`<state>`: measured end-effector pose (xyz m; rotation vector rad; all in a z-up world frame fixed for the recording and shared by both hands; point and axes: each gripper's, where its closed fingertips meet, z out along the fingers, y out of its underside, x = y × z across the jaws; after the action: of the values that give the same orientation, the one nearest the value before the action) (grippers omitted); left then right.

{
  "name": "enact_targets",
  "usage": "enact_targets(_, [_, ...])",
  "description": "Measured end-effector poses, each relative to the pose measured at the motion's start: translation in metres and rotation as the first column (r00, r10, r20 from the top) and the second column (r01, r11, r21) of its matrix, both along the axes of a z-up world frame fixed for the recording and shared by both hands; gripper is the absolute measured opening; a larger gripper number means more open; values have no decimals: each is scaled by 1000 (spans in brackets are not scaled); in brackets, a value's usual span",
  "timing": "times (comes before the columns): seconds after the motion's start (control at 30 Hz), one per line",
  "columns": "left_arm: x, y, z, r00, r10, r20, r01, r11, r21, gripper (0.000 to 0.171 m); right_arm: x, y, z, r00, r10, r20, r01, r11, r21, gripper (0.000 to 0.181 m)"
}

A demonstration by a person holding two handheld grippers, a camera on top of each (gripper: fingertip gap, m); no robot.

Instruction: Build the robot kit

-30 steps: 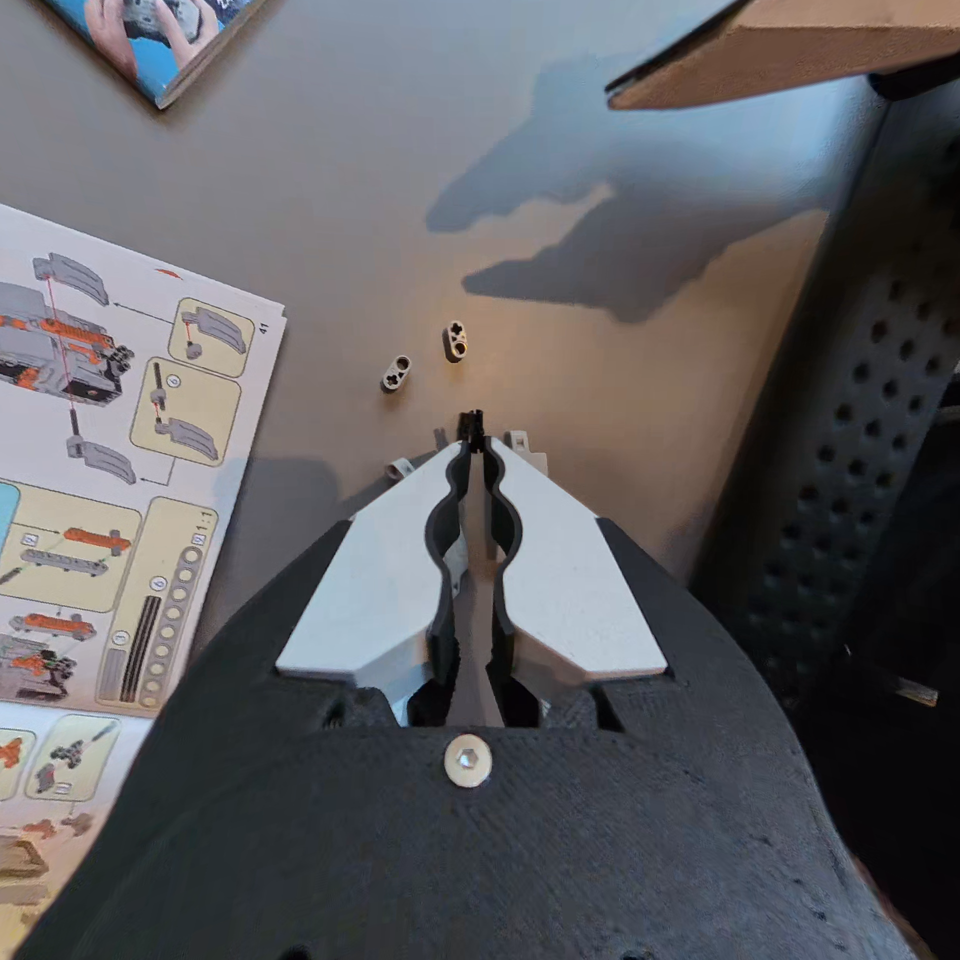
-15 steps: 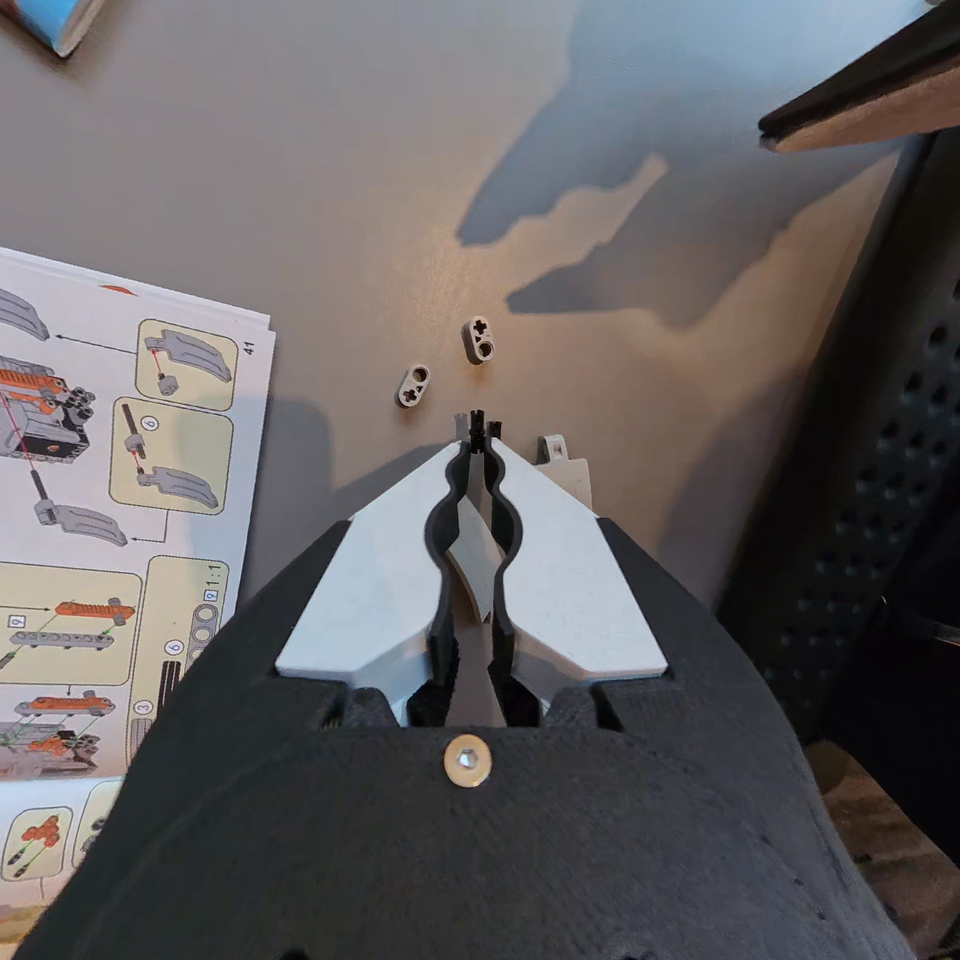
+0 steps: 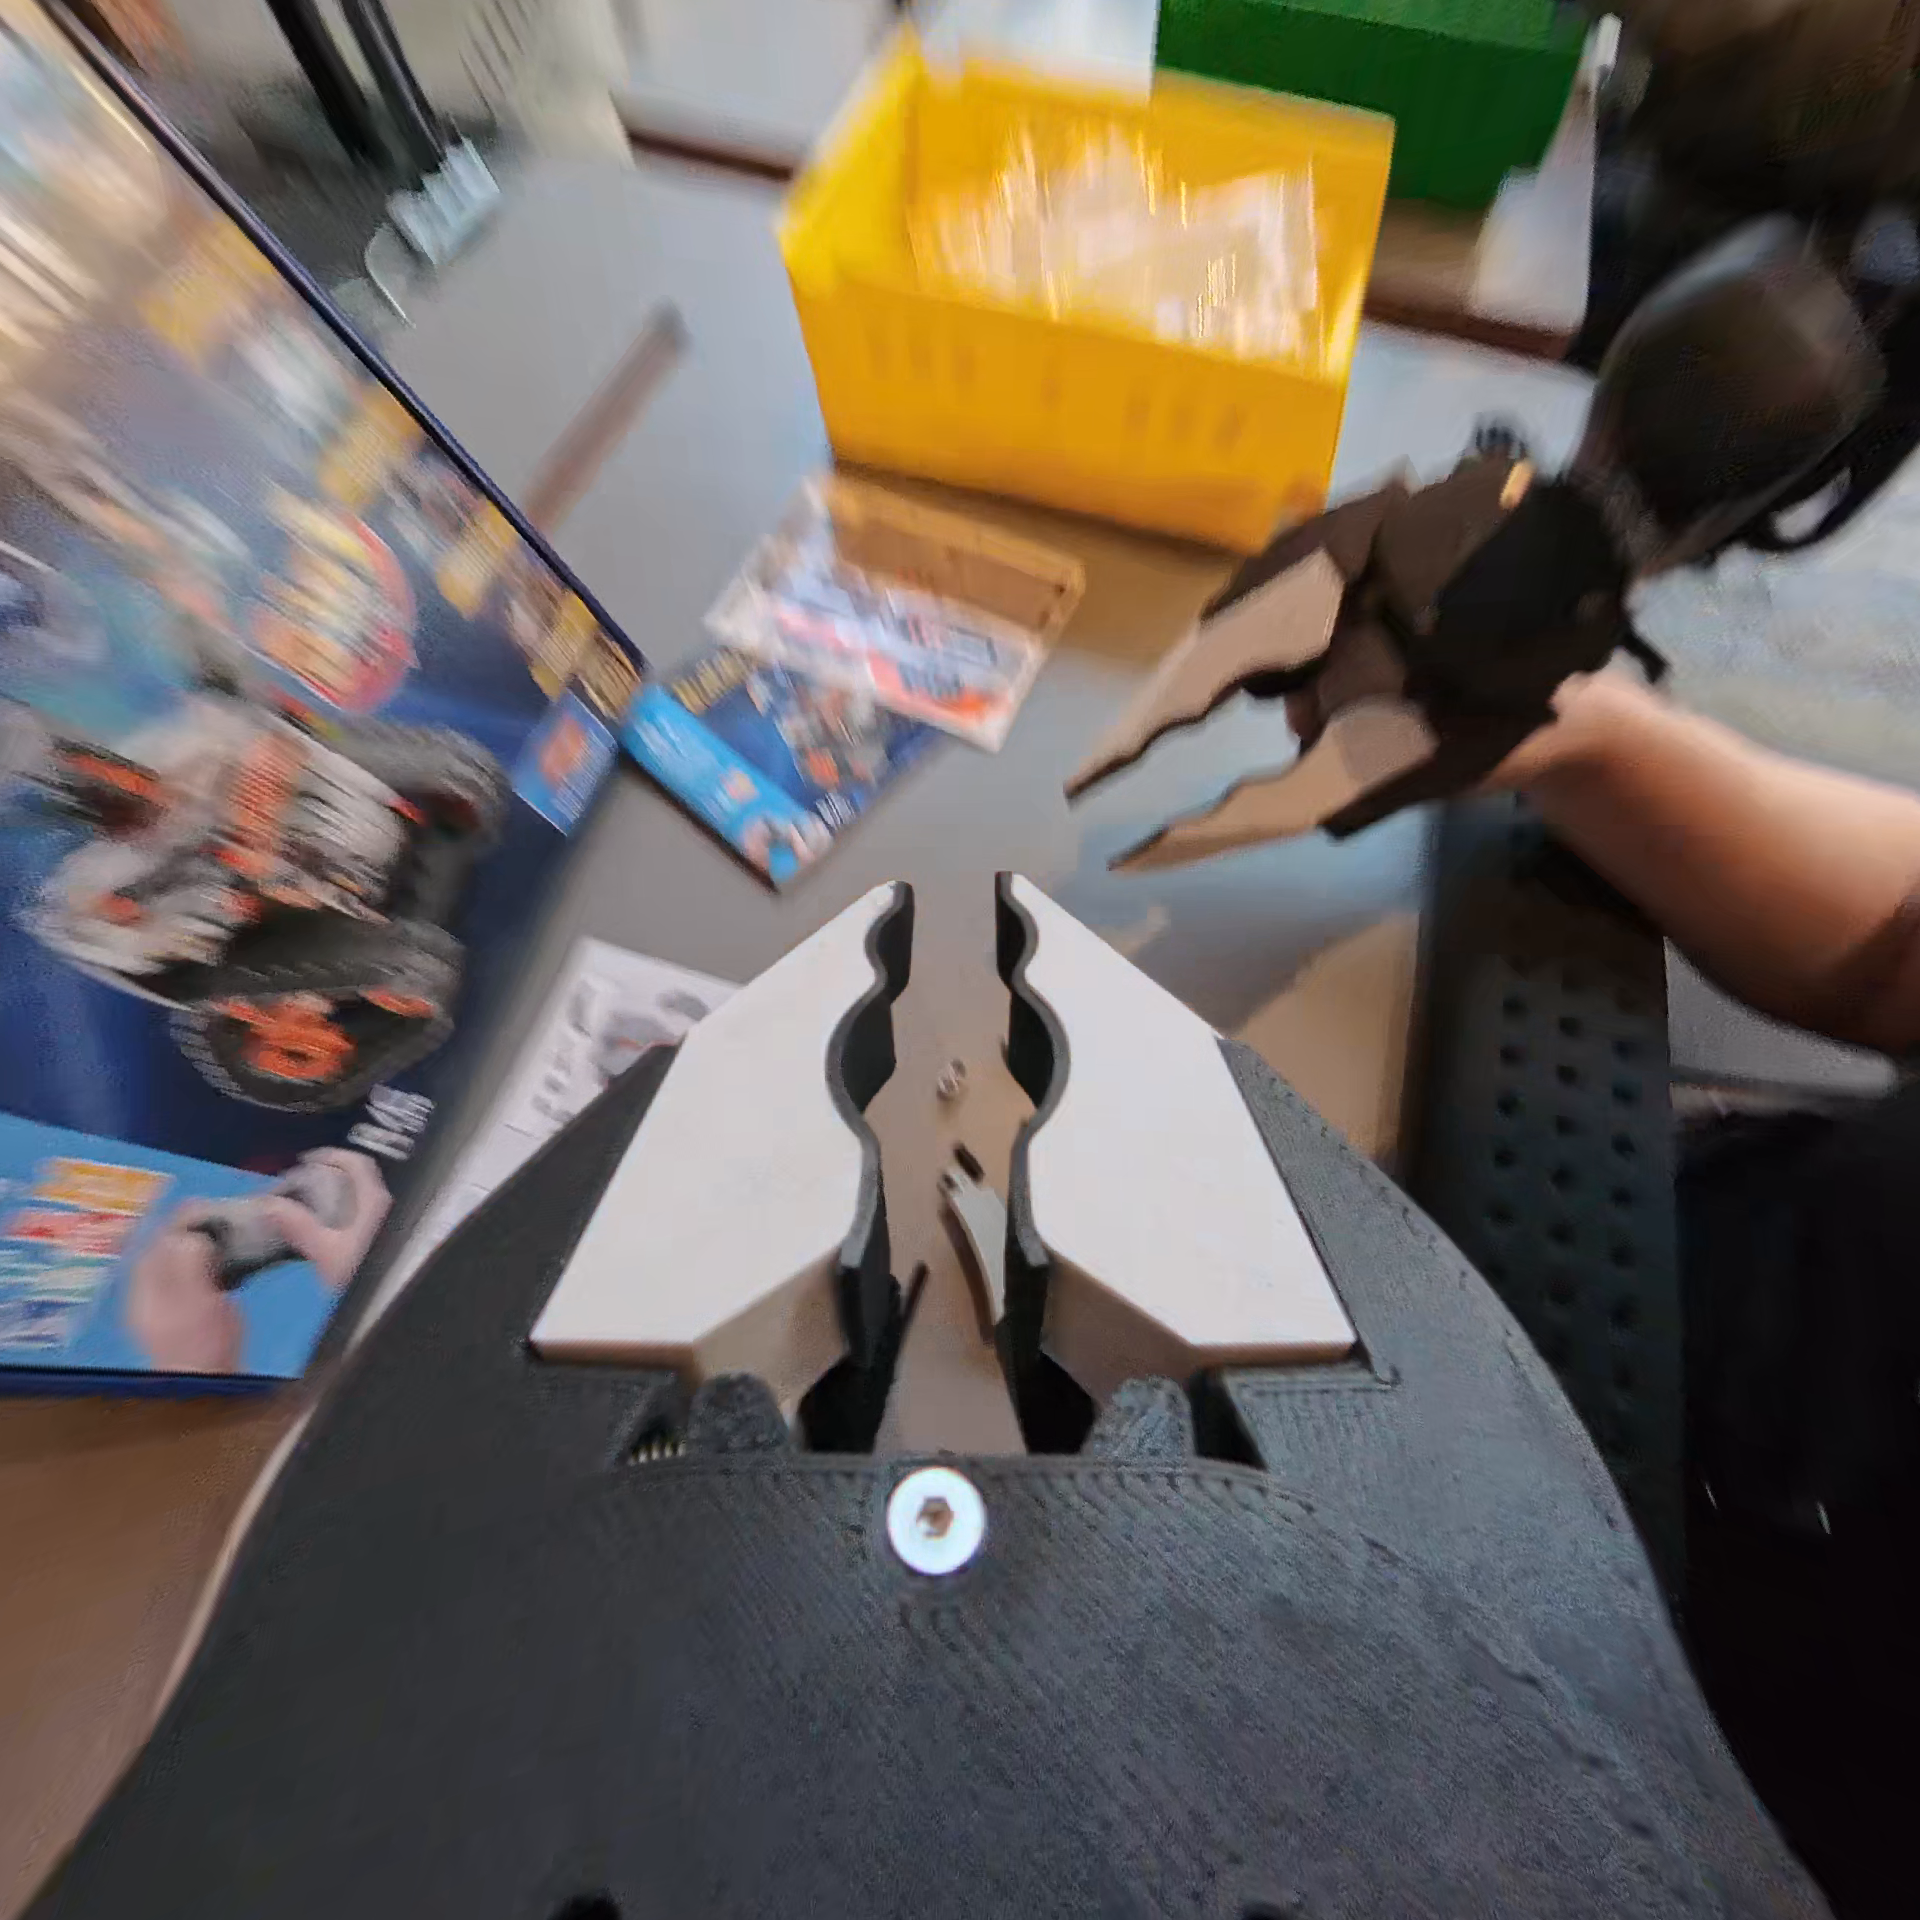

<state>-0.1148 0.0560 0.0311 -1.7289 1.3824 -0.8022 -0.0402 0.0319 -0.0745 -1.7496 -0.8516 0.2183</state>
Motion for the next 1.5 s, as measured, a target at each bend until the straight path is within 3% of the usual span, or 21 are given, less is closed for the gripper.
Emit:
enact_targets(0.1, [-23, -2, 72, 975, 36, 219, -62, 992, 112, 21, 3, 4, 1, 1000, -27, -16, 27, 1000, 11, 24])
enact_targets(0.2, [-53, -8, 123, 913, 49, 406, -120, 981, 152, 41, 7, 9, 1, 998, -50, -39, 51, 999, 13, 24])
enact_targets(0.27, [-77, -10, 147, 845, 58, 531, -178, 968, 178, 53, 6, 11, 2, 997, -52, -65, 54, 998, 18, 24])
enact_targets(0.4, [-132, -1, 175, 666, 20, 746, -368, 878, 305, 42, -5, 11, 2, 990, -8, -139, 8, 1000, 0, 23])
enact_targets(0.63, [-163, 32, 160, 689, 150, 709, -459, 848, 266, 40, -13, 16, -15, 995, -5, -101, 1, 999, -39, 23])
enact_targets(0.9, [-157, 33, 155, 739, 171, 652, -479, 814, 330, 35, -17, 18, -10, 997, -4, -77, 6, 999, 34, 22])
enact_targets(1.23, [-176, 24, 167, 701, 165, 694, -509, 797, 325, 29, -26, 14, -5, 998, 31, -55, -25, 995, 95, 16])
enact_targets(1.5, [-182, 23, 172, 669, 163, 725, -517, 803, 297, 25, -38, 10, -29, 995, 91, 28, -91, 996, 9, 14])
